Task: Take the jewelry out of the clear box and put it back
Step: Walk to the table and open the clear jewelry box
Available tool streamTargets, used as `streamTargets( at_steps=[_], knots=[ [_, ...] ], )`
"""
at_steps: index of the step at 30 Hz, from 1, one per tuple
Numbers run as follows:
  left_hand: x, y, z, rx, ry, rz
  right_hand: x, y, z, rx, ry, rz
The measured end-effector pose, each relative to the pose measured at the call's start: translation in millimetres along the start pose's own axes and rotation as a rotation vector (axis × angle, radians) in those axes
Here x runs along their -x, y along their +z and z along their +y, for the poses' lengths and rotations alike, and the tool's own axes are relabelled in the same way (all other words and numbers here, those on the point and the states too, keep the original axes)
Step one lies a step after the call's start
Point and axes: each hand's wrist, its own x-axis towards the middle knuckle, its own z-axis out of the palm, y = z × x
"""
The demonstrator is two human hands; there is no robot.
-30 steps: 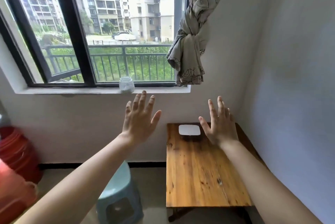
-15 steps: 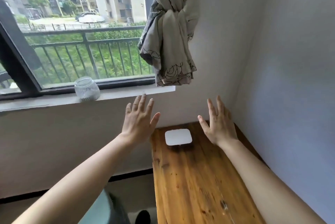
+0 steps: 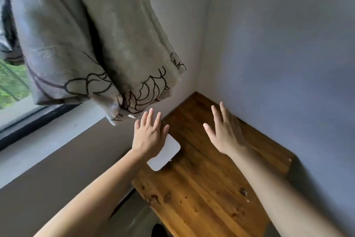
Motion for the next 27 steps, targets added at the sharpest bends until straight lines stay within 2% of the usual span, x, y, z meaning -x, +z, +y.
streamTargets(
  at_steps=[6, 14, 20, 24, 27],
  knots=[
    [-14.7, 6.7, 17.0, 0.043, 0.117, -0.044, 34.8, -8.2, 4.6, 0.018, 0.153, 0.007],
    [30.1, 16.4, 8.0, -0.023, 0.162, -0.061, 89.6, 15.3, -1.8, -0.037, 0.257, 0.033],
    [46.1, 62.5, -7.6, 0.046, 0.115, -0.111, 110.9, 71.9, -19.4, -0.139, 0.319, -0.011],
    [37.6, 129.0, -24.3, 0.109, 0.062, -0.16, 106.2, 139.6, -28.8, -0.235, 0.434, -0.023],
    [27.5, 187.6, -43.2, 0.18, -0.002, -0.127, 90.6, 203.0, -38.6, -0.363, 0.513, -0.019]
  ],
)
